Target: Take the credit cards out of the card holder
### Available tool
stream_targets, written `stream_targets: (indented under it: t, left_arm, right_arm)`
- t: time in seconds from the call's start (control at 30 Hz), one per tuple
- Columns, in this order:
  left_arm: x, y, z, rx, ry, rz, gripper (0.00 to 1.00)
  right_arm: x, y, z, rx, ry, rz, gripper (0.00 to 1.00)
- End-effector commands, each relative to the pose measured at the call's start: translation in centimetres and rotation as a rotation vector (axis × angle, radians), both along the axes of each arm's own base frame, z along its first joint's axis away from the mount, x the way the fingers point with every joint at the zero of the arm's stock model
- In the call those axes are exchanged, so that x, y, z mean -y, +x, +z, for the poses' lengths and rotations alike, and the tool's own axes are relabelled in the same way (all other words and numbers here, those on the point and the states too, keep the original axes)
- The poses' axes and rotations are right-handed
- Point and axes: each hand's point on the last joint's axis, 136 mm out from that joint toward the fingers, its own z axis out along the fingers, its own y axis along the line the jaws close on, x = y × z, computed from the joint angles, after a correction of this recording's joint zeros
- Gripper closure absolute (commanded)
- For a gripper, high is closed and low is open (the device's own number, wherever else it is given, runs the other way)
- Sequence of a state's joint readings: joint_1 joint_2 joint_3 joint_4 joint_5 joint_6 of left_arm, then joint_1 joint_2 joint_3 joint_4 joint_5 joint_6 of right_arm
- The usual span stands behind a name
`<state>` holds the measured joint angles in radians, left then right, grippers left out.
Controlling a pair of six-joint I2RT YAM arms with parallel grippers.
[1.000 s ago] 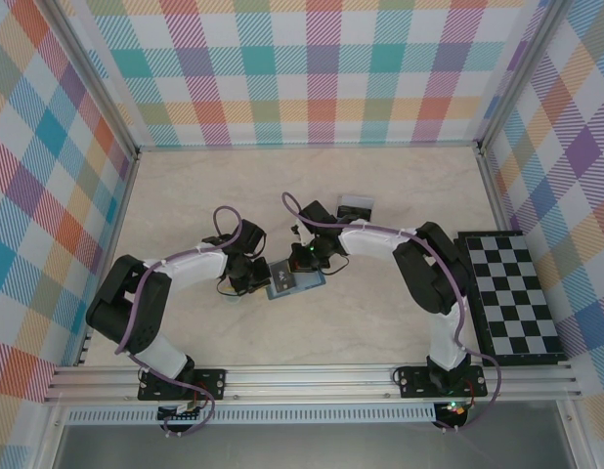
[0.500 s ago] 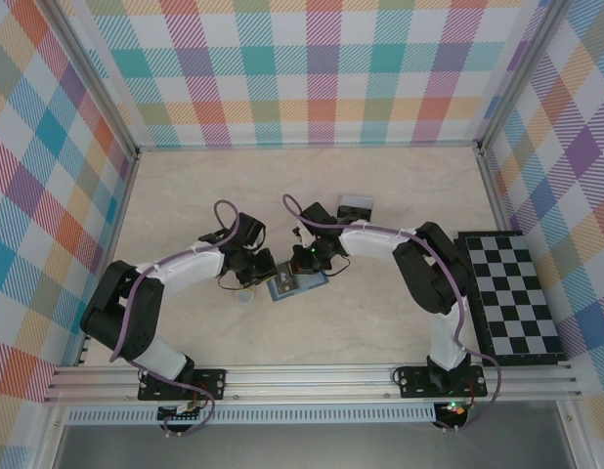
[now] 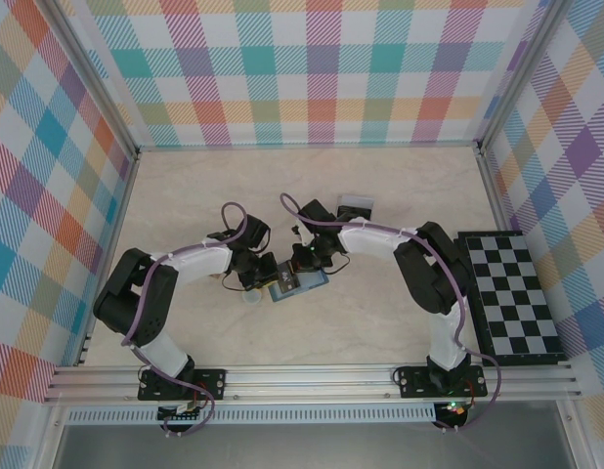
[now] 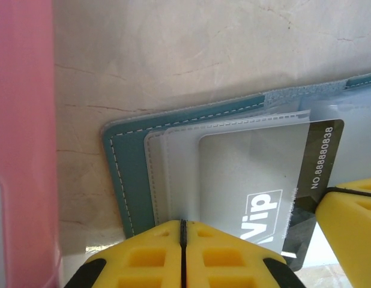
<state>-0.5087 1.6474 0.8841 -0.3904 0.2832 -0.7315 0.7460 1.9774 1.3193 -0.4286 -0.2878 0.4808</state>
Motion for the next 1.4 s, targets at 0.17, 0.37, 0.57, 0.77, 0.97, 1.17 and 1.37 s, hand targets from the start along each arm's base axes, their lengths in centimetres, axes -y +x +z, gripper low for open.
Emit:
stream_targets:
  t: [0.17,0.37,0.57,0.77,0.97,1.17,1.37]
  left_arm:
    - [-0.5,-0.9,-0.9,-0.029,0.047,-0.023,0.92]
    - [-0.5,-0.9,-1.2,-0.038,0.047,-0.028,0.93]
    - [-0.5,-1.0,-1.2,-0.038,0.048,-0.027,0.93]
    - [-0.6,-1.2,-1.4,-0.048,0.049,-0.025,0.93]
    - [-0.5,-1.1,-1.3,-0.046,0.050,-0.028,0.93]
    - [-0.6,-1.1,-1.1,-0.045,0.057,-0.035,0.93]
    - [-0.8,-1.2,-1.0,-0.042,0.064,-0.039,0.88]
  right_arm:
    - [0.1,0.8,0.1,0.013,-0.018,-0.016,1.00]
    - [-0.3,-0.3,-0.7,-0.049,0.010,0.004,0.74]
    - [-0.7,-0.5,-1.7,-0.088,0.007,0.025,0.74]
    - [-1.5,-0.7,-1.4,-0.101,0.046,0.052,0.77]
    - [-1.8,-0.5,-0.5,-0.084,0.074,0.056,0.84]
    - [-0.5,0.3,0.0,-0.040,0.040,0.019,0.95]
    - [2.2,1.5,1.0,0.017,0.004,-0.030,0.99]
